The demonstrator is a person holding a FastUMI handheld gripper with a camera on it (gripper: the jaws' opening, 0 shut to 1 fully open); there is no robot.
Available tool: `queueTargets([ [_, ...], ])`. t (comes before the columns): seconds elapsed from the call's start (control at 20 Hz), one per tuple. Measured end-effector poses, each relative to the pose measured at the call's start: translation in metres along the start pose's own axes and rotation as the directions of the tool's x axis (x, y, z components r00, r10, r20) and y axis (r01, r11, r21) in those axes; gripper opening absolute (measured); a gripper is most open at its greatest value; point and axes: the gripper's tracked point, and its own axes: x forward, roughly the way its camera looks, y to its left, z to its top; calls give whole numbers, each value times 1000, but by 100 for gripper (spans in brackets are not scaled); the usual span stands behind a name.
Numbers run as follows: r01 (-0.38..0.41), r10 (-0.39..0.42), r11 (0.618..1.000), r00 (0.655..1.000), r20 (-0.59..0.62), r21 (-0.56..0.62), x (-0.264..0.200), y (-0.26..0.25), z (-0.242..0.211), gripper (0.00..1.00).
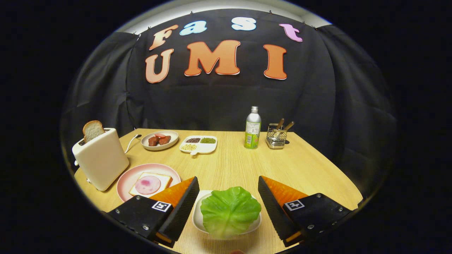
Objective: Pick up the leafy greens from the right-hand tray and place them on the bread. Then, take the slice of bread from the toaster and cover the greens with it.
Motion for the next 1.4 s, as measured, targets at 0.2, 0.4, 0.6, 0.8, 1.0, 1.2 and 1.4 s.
queueTargets([
  [0.2,-17,17,1000,995,-102,5,11,7,-32,100],
  [0.4,-5,8,1000,986,-165,19,22,4,-55,100],
  [0.6,5,-3,1000,978,-209,13,27,1,-71,100],
  [0.8,-13,18,1000,968,-249,20,28,6,-82,100],
  [1.0,-7,12,1000,961,-276,18,30,4,-89,97],
  [1.2,3,5,1000,958,-286,27,30,2,-93,86],
  [1.4,-5,8,1000,960,-280,11,29,4,-92,69],
])
